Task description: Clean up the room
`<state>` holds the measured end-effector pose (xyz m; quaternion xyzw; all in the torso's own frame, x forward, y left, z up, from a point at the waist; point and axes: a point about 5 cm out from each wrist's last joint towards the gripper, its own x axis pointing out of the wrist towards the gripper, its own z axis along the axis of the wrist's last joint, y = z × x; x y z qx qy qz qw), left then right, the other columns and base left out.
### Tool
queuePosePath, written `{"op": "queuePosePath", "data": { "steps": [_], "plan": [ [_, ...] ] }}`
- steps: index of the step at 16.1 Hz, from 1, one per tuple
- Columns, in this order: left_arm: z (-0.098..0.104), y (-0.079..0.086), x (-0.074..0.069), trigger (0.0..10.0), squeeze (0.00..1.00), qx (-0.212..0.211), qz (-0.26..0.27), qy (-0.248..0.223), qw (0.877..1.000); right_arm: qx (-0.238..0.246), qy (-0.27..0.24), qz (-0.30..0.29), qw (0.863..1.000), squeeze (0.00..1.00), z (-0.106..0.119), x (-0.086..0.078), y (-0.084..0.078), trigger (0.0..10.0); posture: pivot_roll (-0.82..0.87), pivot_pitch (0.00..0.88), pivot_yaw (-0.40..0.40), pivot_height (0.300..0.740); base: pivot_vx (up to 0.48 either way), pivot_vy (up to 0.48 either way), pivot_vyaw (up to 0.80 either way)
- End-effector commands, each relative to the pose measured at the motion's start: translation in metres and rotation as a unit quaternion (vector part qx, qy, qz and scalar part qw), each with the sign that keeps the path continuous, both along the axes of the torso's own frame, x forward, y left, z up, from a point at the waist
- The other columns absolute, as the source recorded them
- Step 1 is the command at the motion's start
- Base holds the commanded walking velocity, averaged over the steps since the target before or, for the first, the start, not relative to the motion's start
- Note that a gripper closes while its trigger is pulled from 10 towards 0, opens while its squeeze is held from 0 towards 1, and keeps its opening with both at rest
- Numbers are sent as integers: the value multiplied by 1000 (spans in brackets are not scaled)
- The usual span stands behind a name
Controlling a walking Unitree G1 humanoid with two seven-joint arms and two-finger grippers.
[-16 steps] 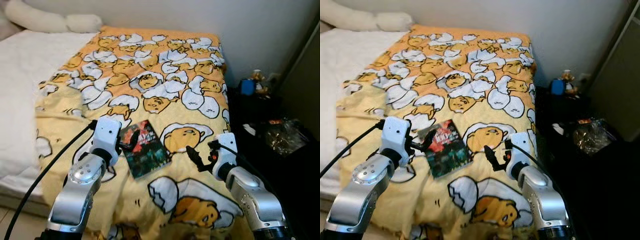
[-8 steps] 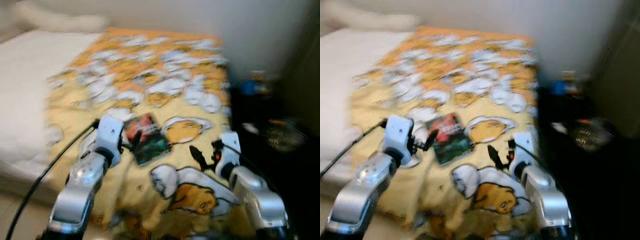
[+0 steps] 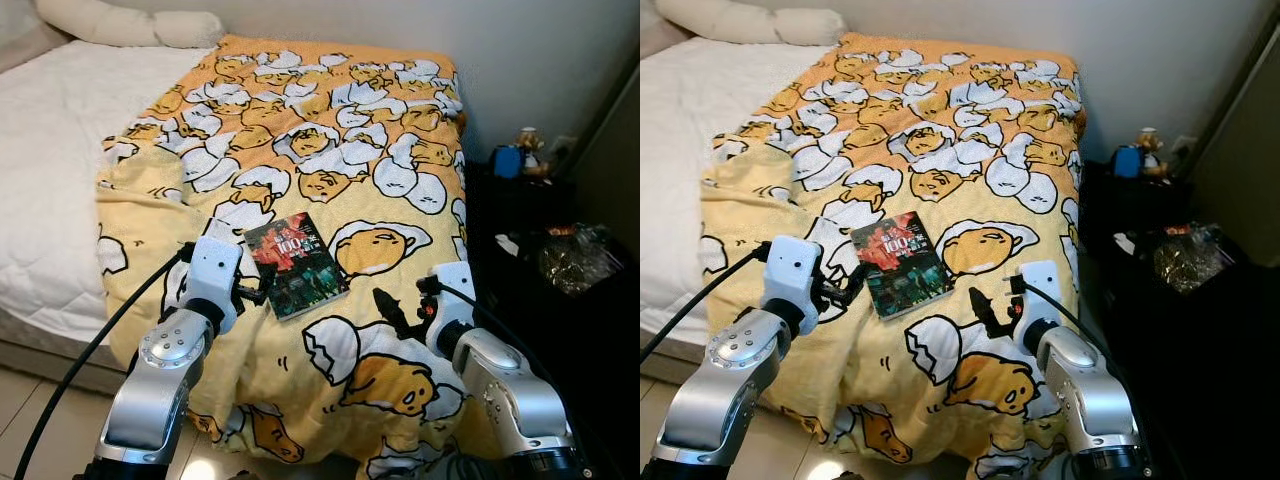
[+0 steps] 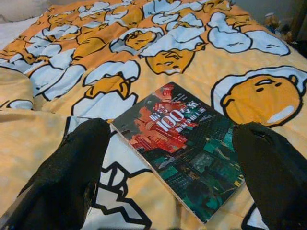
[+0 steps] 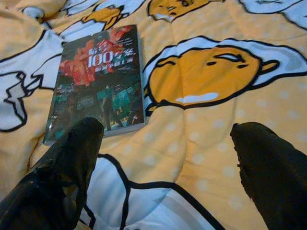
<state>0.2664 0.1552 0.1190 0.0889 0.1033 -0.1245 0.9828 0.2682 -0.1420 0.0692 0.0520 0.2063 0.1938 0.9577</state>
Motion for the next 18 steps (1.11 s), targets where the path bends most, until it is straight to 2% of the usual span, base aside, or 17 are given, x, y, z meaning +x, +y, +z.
{"op": "queuePosePath", "data": {
  "steps": [1, 9, 12, 16, 17, 18],
  "plan": [
    [4, 2, 1, 10000, 247, 7, 7, -12, 1000, -8, -13, 14, 1000, 0, 6, 2, 3, 10000, -107, 0, 8, 740, 0, 0, 531],
    [4, 4, -3, 10000, 251, -3, 10, -13, 1000, -6, -8, 59, 998, 0, 4, -6, 12, 10000, -101, 0, 3, 740, 288, 0, 766],
    [2, 3, -5, 10000, 196, -3, 12, -10, 1000, -2, -2, 56, 998, 0, 0, -7, 9, 10000, -99, 0, -1, 740, 0, 0, 0],
    [-2, -2, -9, 10000, 149, 0, -33, 14, 999, -1, 4, 7, 1000, 0, 0, 2, 2, 10000, -94, 0, -8, 740, 0, 0, 0],
    [-3, -4, -9, 10000, 141, 0, -49, 19, 999, 9, 7, -3, 1000, 545, -1, 6, 0, 10000, -91, 0, -9, 740, 0, 0, 0],
    [-3, -5, -9, 10000, 141, -1, -65, 24, 998, 27, 14, -16, 999, 1000, -4, 10, 0, 10000, -90, 0, -8, 740, 0, 0, 0]
  ]
}}
